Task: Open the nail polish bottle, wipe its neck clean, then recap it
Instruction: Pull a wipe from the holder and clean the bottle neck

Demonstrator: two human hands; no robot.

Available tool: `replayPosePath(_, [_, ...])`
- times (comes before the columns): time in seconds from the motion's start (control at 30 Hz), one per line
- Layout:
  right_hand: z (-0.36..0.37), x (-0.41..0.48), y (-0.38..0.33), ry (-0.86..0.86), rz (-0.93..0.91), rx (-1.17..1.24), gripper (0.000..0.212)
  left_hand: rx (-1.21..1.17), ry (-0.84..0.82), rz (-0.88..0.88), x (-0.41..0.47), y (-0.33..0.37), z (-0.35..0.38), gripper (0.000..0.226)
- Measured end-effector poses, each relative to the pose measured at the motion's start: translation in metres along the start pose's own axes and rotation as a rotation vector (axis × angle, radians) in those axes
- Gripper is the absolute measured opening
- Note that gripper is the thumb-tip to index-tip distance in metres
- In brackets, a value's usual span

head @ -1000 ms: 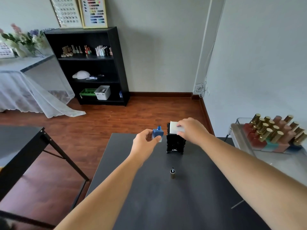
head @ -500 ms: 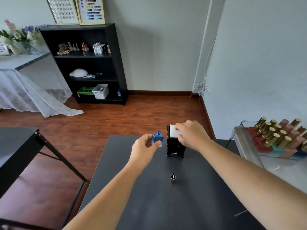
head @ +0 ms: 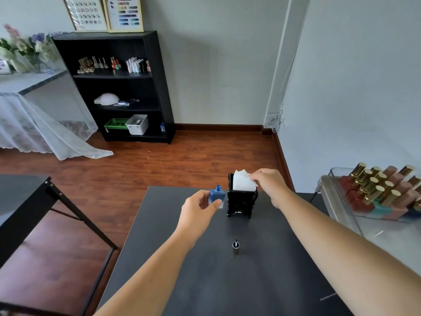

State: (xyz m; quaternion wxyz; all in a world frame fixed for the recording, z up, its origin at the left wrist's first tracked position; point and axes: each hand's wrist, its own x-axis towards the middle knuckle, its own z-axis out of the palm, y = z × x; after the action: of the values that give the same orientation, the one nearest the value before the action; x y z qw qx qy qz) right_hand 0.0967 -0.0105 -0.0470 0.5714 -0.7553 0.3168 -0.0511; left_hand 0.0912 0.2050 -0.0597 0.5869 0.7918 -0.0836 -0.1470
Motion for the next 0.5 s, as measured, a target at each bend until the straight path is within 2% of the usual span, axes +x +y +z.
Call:
replayPosePath(0.07, [-0.002,0.001,0.001,0.018,0.097,0.120,0.010,-0.008,0.004,-0.003,-0.002,0.000,0.000,0.011])
replayPosePath(0.13, [-0.005,0.001,0.003,0.049,0.178,0.255,0.021,-0.020,0.012,-0.004,-0.004,0.001,0.000,0.014])
replayPosePath(0.23, [-0.009,-0.004,0.001,0.081,0.229,0.433,0.006,-0.031,0.006,0.014,-0.008,0.005,0.002,0.014])
replayPosePath(0.4, [-0.021,-0.030,-0.006,0.069,0.094,0.650,0.011,-0.001,-0.024,0.108,-0.017,0.018,0.003,0.008])
replayPosePath(0.5, [-0.024,-0.060,-0.006,0.060,-0.029,0.528,0.017,0.042,-0.056,0.169,-0.026,0.029,0.003,0.008])
